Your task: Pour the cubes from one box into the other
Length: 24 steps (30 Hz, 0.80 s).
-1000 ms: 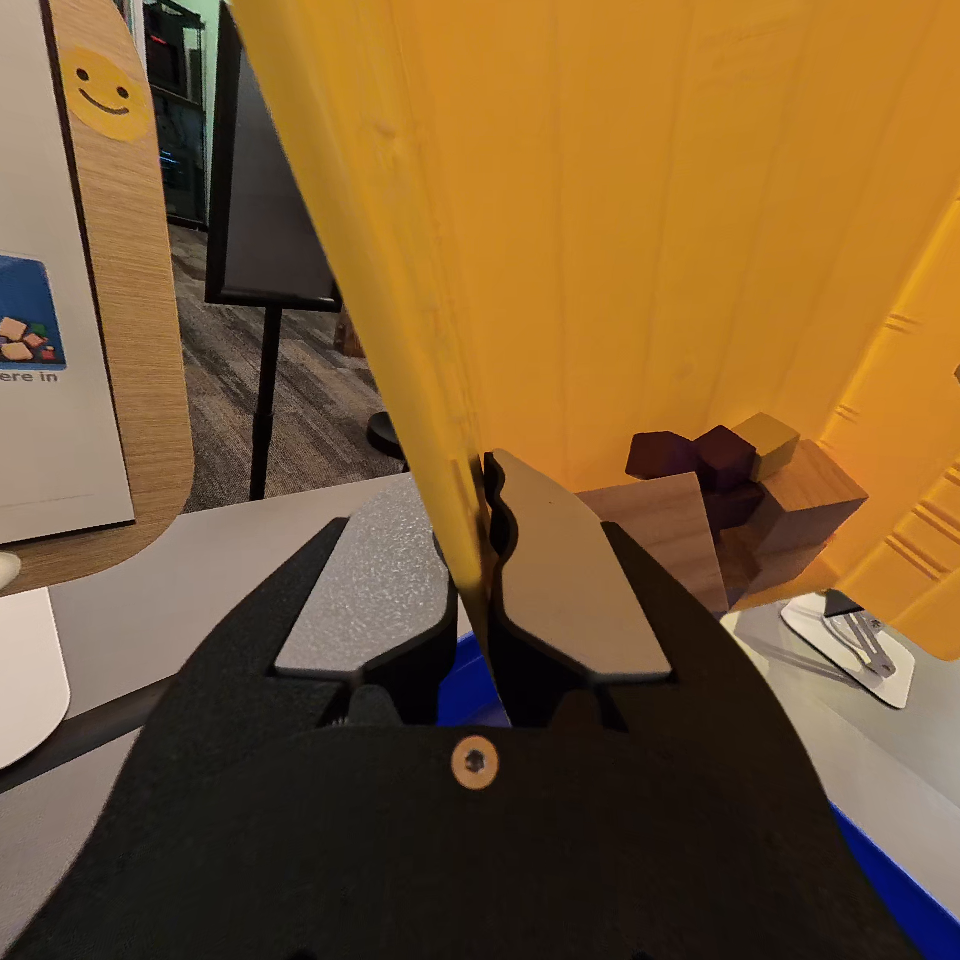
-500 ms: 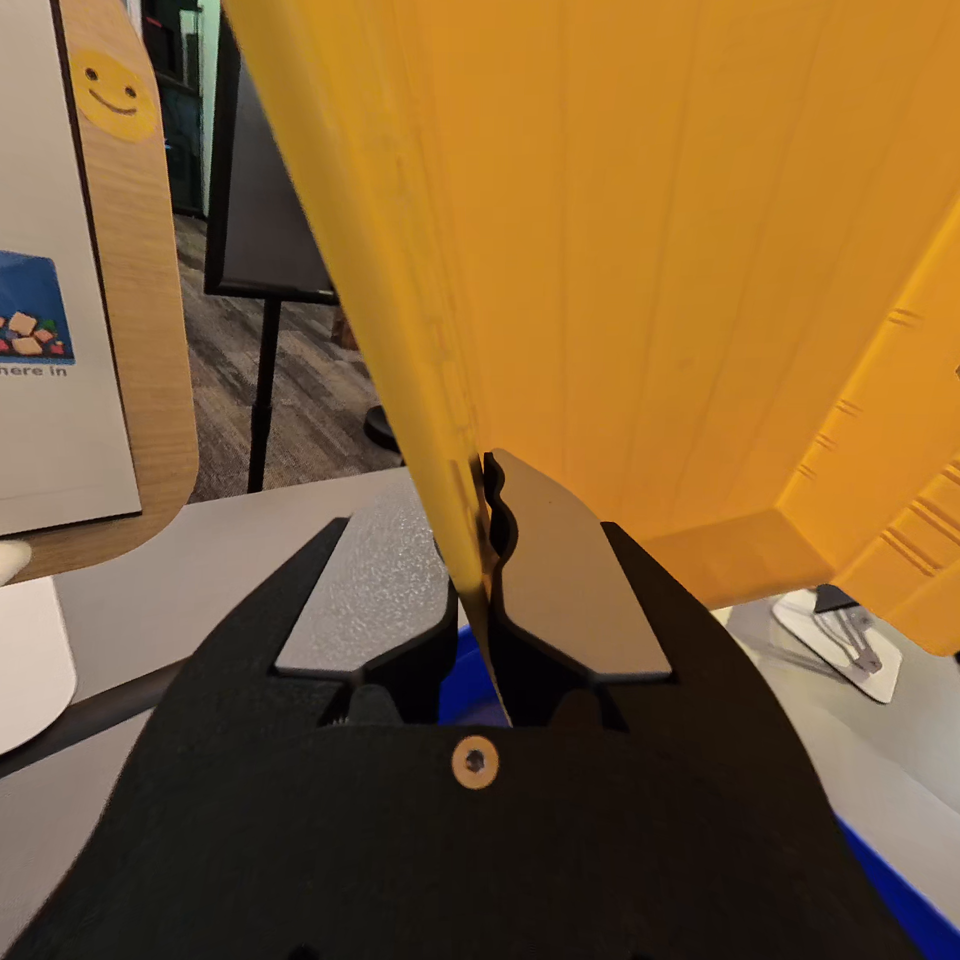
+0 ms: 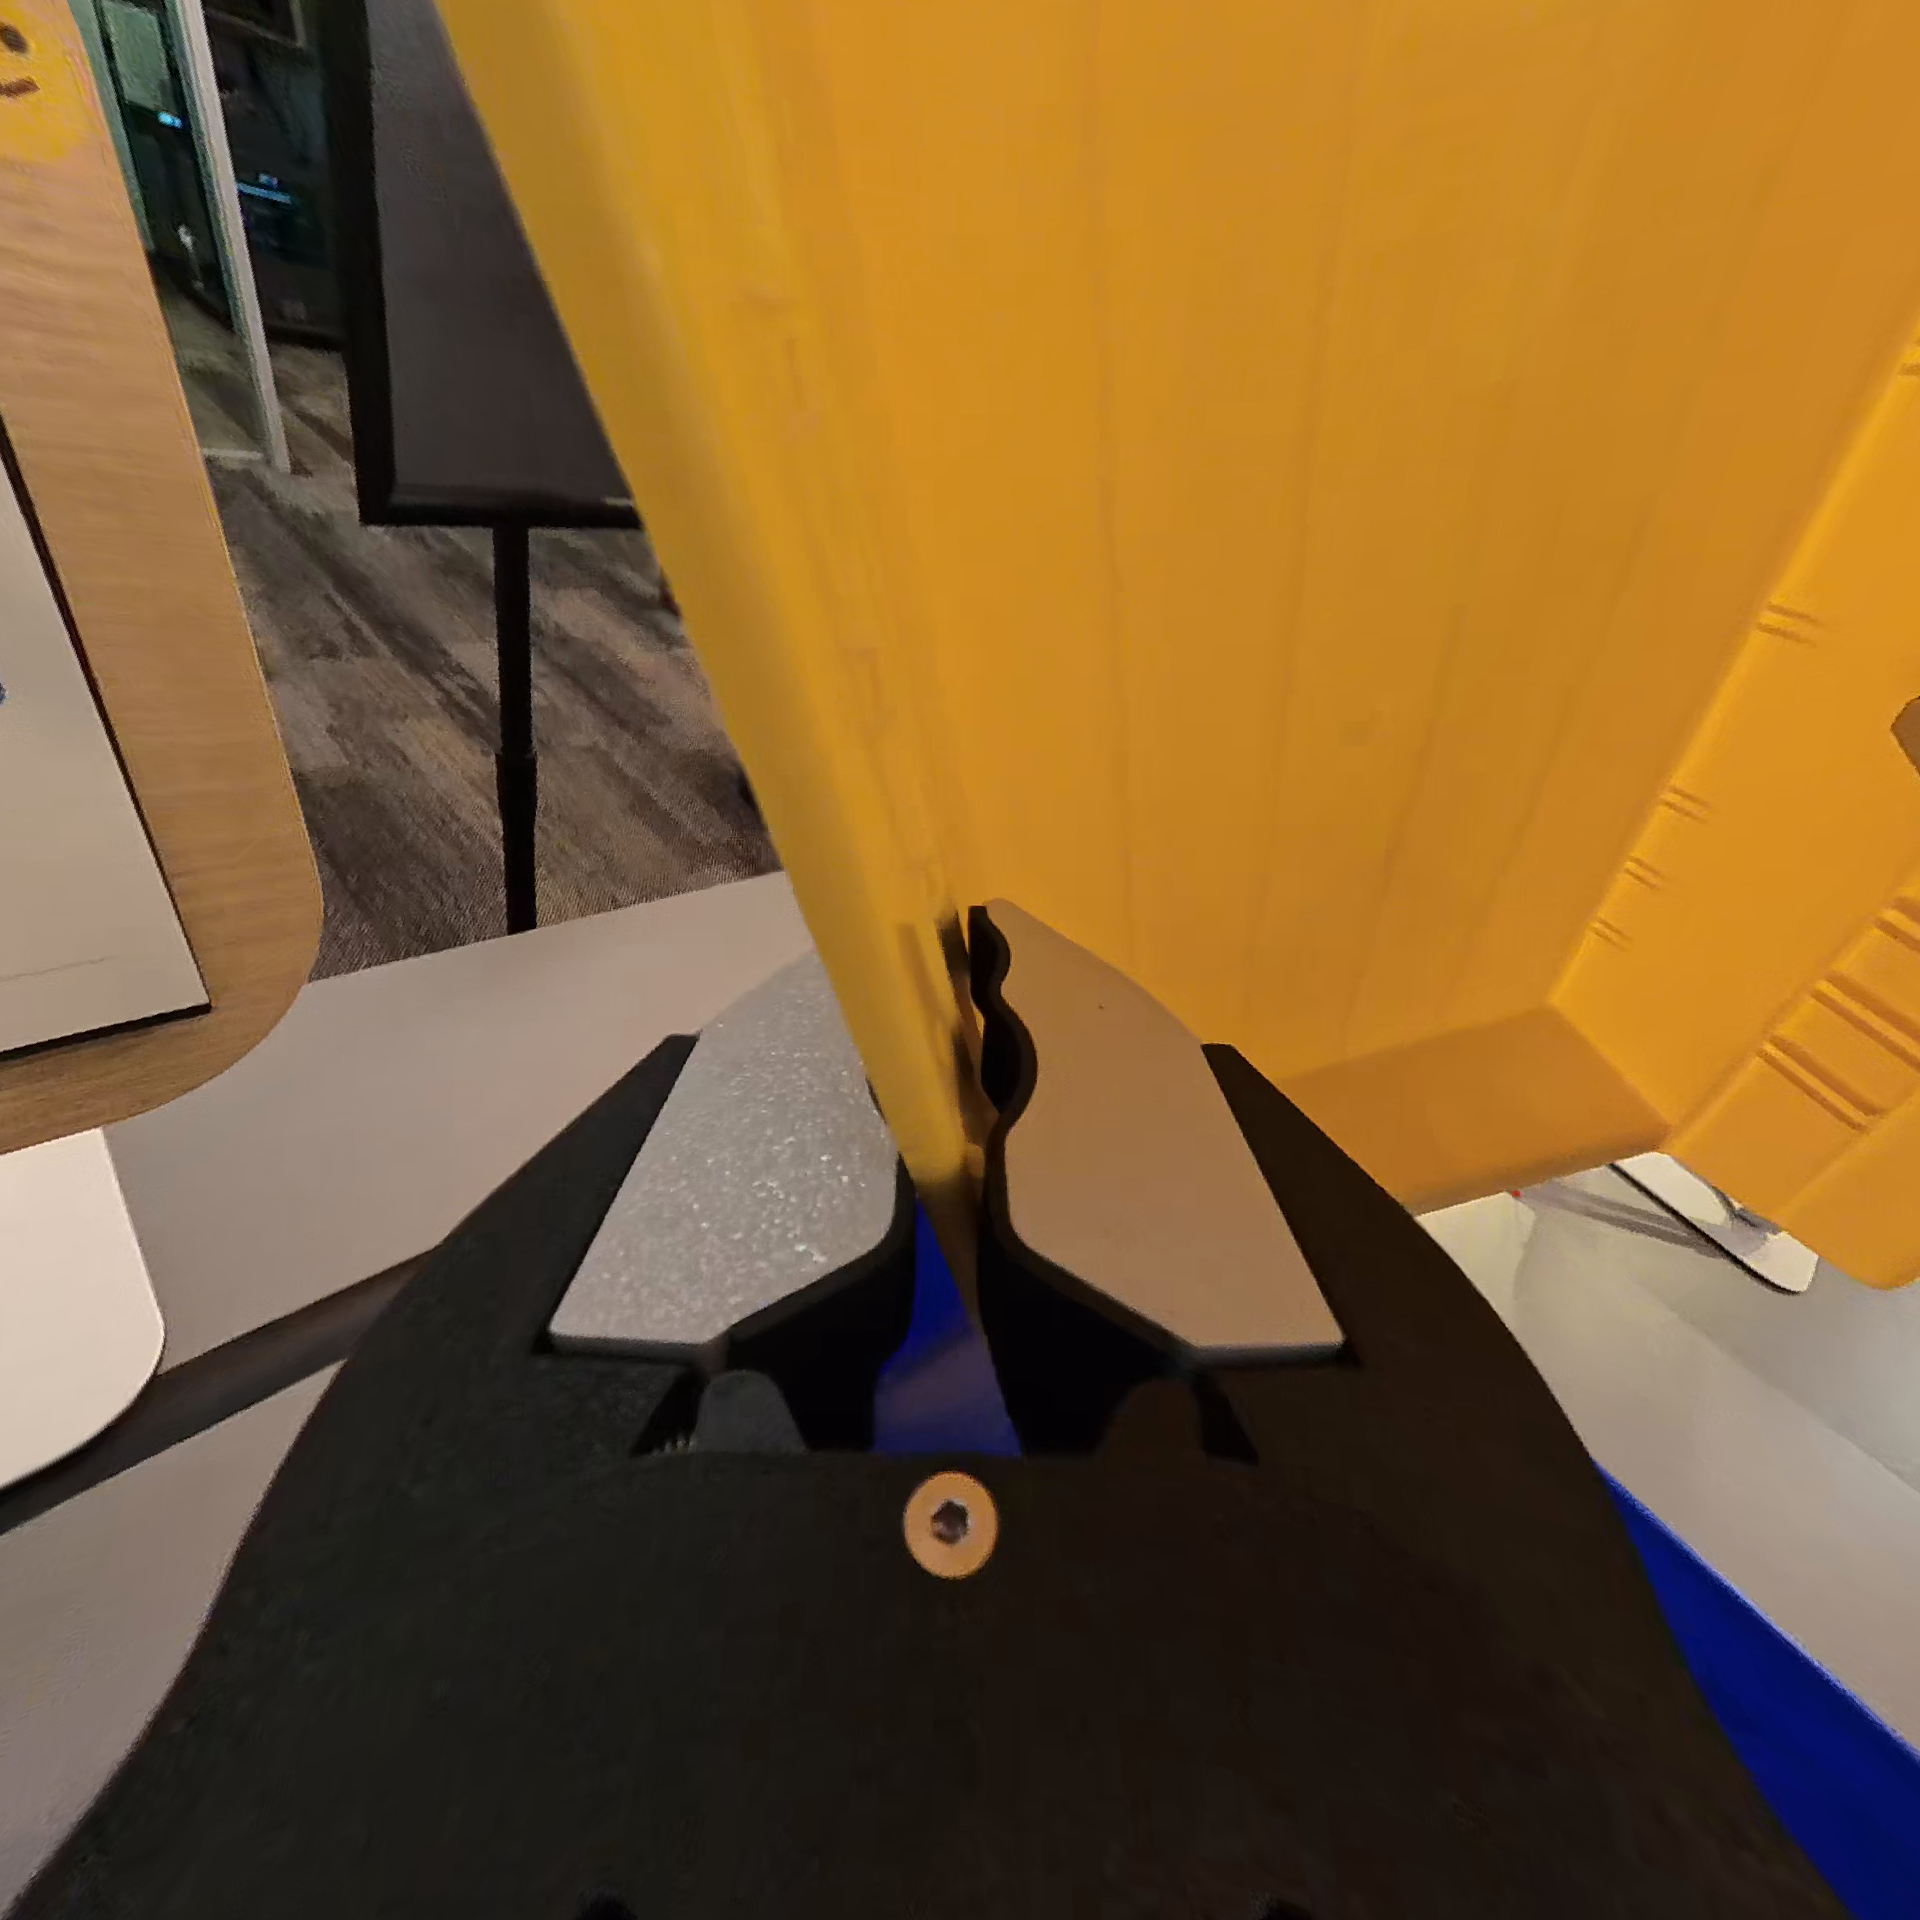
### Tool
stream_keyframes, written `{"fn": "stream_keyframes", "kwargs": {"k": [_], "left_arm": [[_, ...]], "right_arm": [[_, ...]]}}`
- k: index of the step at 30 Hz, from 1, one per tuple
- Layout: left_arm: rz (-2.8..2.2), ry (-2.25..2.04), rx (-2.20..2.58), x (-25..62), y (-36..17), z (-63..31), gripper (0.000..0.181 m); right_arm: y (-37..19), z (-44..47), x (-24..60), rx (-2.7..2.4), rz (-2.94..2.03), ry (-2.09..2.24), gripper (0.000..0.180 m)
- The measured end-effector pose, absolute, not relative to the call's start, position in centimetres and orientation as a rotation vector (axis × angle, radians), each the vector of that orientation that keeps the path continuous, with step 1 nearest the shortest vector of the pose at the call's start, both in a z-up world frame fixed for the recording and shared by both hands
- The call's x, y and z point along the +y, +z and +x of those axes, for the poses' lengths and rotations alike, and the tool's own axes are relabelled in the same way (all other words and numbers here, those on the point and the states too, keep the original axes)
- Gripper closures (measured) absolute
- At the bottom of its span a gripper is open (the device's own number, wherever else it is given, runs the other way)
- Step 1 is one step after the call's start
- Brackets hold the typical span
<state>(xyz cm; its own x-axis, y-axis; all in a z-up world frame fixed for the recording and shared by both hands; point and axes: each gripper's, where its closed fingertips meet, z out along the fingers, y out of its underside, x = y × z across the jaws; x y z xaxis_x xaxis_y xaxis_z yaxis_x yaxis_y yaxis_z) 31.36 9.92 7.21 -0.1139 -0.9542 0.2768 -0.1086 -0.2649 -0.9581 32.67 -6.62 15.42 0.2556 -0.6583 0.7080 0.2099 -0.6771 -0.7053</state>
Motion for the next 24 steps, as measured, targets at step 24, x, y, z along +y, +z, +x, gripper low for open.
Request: {"fn": "stream_keyframes", "kwargs": {"k": [24], "left_arm": [[-1.158, -1.555, 1.147, 9.4, 12.9, 27.5, 0.172]], "right_arm": [[18.8, 27.5, -7.5, 0.259, -1.49, -1.573, 0.164]]}}
